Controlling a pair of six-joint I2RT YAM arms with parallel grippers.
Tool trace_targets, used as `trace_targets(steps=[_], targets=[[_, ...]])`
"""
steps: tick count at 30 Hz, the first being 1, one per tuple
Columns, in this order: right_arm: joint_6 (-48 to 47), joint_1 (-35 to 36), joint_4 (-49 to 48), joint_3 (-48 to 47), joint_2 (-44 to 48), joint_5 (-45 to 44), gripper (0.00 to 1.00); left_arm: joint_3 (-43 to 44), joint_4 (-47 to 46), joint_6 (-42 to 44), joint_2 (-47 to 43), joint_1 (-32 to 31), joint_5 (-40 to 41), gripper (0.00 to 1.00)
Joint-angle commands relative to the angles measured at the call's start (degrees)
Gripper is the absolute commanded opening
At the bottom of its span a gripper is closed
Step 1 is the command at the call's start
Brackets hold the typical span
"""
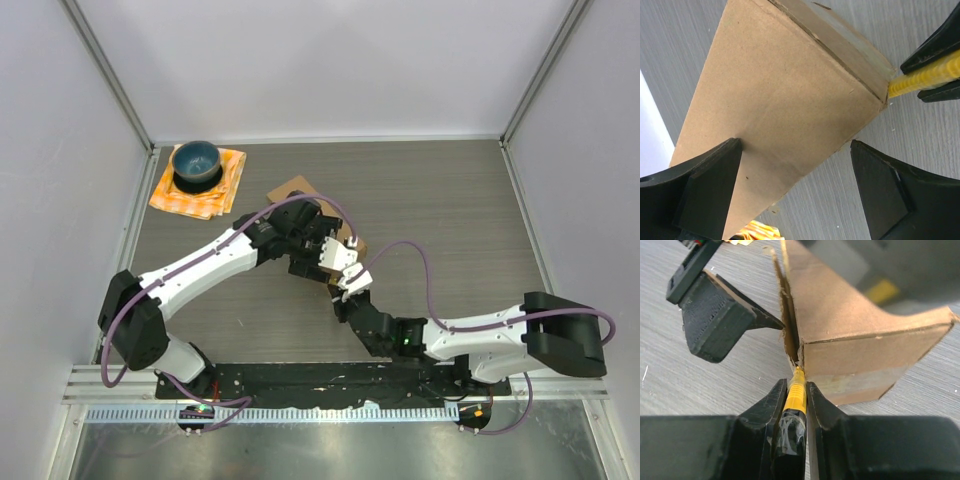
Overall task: Unpack the express box
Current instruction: Cut the express box at the center of the board.
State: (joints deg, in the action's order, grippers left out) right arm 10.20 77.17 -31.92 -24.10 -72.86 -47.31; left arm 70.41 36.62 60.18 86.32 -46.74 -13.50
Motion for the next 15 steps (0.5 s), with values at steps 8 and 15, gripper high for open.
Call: trace_targets(steps=[8, 15], targets=[[9.31, -0.53, 31.04, -7.02, -8.53, 2.92, 0.01, -3.0, 8.65, -0.95, 0.6, -2.3, -4.35, 0.93], [10.98, -0.44, 34.91, -6.93, -5.02, 6.69, 0.01, -4.14, 0.65, -3.22, 2.88, -2.83, -2.33, 0.94]])
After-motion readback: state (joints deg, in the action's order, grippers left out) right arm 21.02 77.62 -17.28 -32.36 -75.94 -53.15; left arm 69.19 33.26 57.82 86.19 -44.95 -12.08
